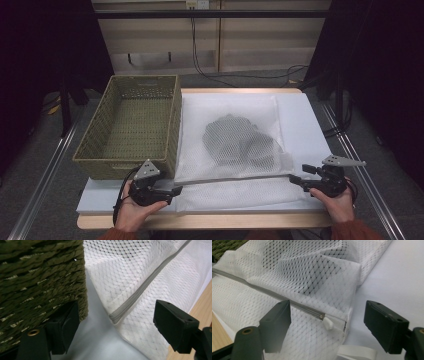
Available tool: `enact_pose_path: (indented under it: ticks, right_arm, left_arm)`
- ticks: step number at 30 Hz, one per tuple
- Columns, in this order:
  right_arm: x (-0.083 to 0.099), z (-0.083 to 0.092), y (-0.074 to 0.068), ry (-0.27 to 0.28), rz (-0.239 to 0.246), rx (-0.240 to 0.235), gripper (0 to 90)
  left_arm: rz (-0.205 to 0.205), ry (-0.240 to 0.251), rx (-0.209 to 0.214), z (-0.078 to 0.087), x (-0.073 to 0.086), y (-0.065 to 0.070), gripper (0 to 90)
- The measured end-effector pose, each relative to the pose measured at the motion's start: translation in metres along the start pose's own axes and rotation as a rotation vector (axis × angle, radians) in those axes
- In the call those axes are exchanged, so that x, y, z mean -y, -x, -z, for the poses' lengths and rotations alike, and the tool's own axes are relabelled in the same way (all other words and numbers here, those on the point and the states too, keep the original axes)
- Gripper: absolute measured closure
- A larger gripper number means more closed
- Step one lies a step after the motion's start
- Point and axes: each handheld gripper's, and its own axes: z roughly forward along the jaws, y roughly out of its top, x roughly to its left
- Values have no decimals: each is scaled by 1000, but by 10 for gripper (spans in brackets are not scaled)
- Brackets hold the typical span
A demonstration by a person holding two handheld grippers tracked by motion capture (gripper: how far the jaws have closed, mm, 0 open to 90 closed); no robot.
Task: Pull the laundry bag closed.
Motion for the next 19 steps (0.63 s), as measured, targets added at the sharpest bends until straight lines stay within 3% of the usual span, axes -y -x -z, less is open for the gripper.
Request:
enact_pose_path:
  ticks: [7, 12, 14, 19]
  right_arm:
    - [-1, 0, -2, 11, 4, -16, 192]
    - [-1, 1, -2, 16, -2, -24, 183]
    - [-1, 1, -2, 18, 3, -30, 179]
    - [-1, 0, -4, -1, 5, -35, 180]
  left_arm:
    - [8, 59, -13, 9, 0, 0, 171]
    - [11, 62, -12, 12, 1, -2, 147]
    - [4, 60, -40, 13, 1, -1, 140]
    - [-2, 65, -42, 15, 0, 1, 129]
